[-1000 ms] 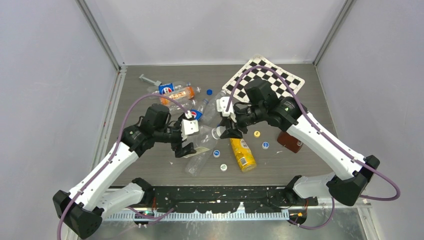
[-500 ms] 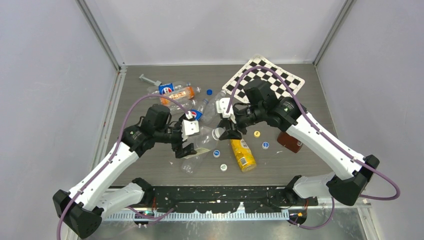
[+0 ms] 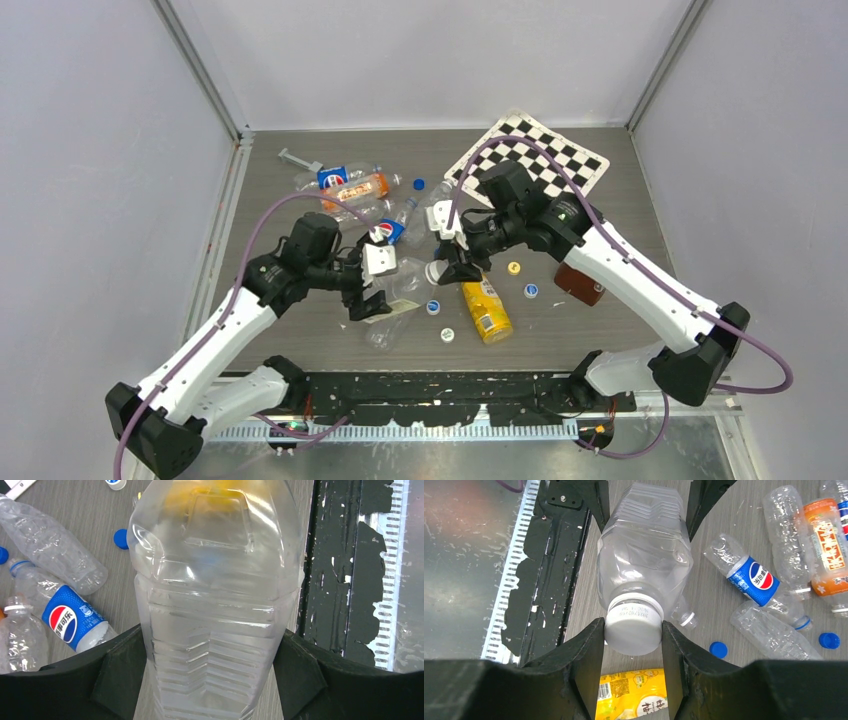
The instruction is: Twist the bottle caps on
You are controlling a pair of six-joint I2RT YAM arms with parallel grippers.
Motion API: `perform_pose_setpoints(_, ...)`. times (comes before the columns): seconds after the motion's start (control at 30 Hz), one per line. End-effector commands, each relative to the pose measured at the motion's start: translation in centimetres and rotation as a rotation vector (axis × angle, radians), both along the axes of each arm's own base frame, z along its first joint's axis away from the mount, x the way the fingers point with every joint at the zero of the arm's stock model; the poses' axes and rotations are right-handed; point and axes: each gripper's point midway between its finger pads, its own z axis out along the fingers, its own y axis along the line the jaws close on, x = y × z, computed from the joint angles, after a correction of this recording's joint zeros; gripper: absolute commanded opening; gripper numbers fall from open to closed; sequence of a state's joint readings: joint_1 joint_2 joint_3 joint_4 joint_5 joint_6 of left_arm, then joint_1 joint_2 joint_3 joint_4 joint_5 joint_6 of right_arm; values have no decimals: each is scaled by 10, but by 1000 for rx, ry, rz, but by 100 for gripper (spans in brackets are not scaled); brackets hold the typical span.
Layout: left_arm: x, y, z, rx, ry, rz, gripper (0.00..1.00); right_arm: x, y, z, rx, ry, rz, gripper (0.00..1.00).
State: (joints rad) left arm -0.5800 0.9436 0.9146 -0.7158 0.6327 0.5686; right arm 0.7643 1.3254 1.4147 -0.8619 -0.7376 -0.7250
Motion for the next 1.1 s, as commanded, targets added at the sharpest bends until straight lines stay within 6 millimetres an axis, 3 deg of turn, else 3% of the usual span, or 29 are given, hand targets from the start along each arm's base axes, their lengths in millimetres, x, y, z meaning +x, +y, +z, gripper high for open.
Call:
perform_pose_setpoints(0.0, -5, -20, 37, -153, -114, -99, 0, 1, 10, -4, 9, 11, 29, 16)
perform_pose_setpoints(0.63, 24, -16, 60, -281, -312, 66, 0, 14, 33, 7, 119, 258, -203, 16)
perform_pose_setpoints(1.07, 47, -10, 82, -348, -380, 209, 0, 54, 40, 5, 78, 631, -725, 6)
